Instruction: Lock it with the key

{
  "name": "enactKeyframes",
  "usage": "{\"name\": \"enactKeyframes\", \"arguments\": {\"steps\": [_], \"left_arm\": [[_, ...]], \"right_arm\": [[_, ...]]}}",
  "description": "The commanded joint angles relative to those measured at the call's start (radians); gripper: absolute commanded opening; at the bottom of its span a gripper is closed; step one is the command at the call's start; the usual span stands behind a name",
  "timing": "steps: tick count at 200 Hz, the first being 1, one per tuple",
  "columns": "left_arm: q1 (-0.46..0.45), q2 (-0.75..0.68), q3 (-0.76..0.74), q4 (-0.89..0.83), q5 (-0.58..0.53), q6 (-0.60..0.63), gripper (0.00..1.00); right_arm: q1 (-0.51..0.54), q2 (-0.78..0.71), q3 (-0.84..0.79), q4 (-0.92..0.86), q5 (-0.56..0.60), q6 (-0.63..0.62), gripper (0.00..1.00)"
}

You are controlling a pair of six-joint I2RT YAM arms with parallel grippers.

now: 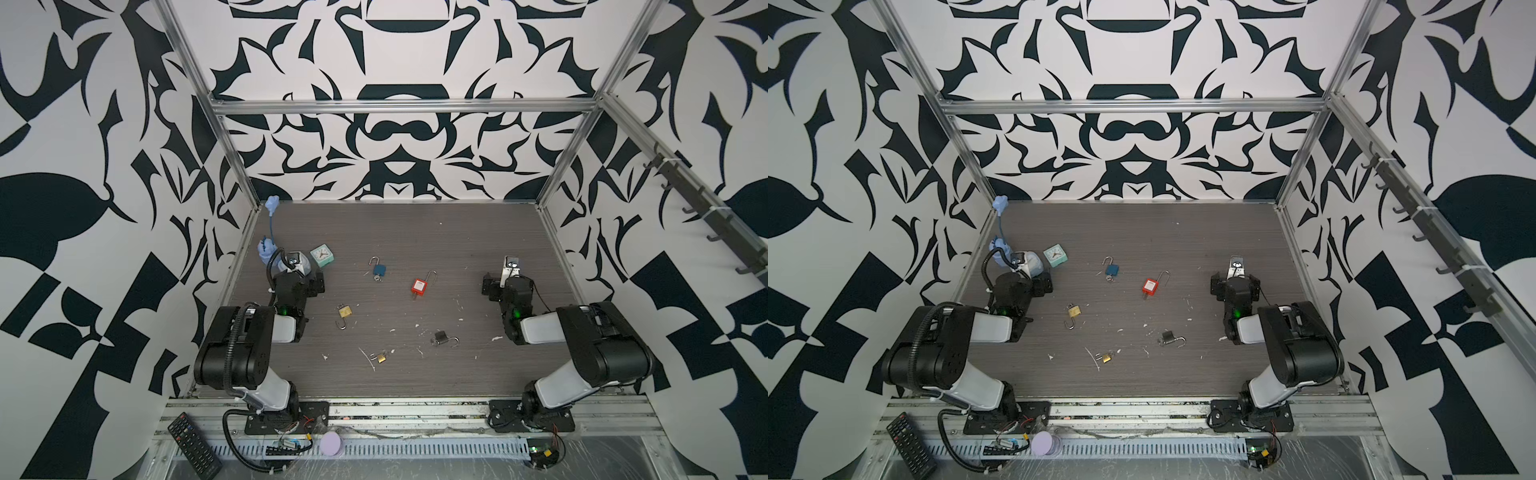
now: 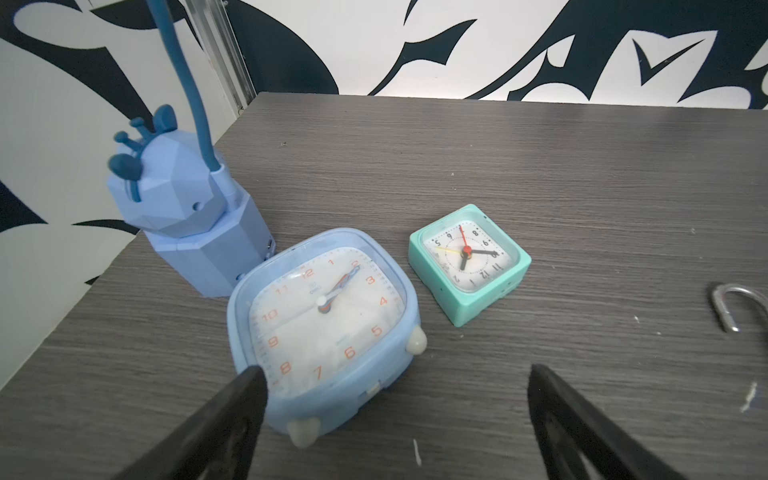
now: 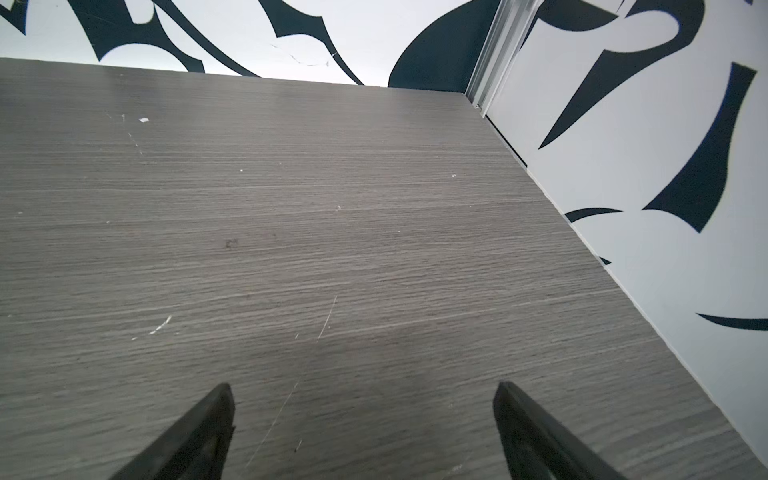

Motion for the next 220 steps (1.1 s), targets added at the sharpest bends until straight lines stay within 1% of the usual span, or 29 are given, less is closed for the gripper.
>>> {"name": "enactKeyframes", "arguments": {"steps": [1, 203, 220], "left_arm": [[-0.003, -0.003, -0.006, 0.015, 0.006, -0.003, 0.99], [-0.002, -0.005, -0.008, 0.019, 0.006, -0.002, 0.99], [-0.002, -0.03, -0.034, 0.052, -0.049, -0.019, 0.99]], "right_arm": [[-0.001, -0.011, 0.02, 0.009, -0.002, -0.005, 0.99], [0.0, -0.01, 0.021, 0.007, -0.007, -0.009, 0.99], [0.0, -0.025, 0.009, 0.028, 0.002, -0.002, 0.99]]}}
